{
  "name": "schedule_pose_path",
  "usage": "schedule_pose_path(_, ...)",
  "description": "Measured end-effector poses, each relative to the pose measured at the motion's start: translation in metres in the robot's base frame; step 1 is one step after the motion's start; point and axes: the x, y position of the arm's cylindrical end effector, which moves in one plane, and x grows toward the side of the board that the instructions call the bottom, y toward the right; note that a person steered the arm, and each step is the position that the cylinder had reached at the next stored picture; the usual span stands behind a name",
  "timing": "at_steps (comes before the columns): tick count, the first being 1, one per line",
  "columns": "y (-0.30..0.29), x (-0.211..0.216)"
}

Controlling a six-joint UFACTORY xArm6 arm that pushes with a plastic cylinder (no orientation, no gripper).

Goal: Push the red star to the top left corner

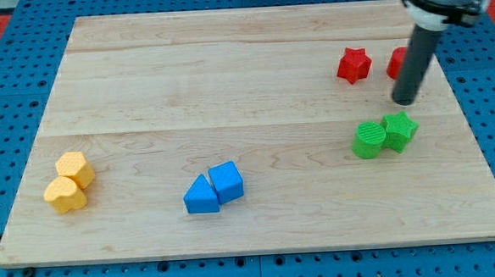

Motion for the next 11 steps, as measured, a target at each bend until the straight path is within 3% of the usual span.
schedule_pose_path(1,0.069,-0.014)
schedule_pose_path(2,0.088,-0.051)
schedule_pose_path(7,-0.101,-0.073)
schedule_pose_path(8,-0.127,-0.117)
schedule_pose_path(9,-0.194,-0.127)
schedule_pose_path(11,-0.227,-0.081)
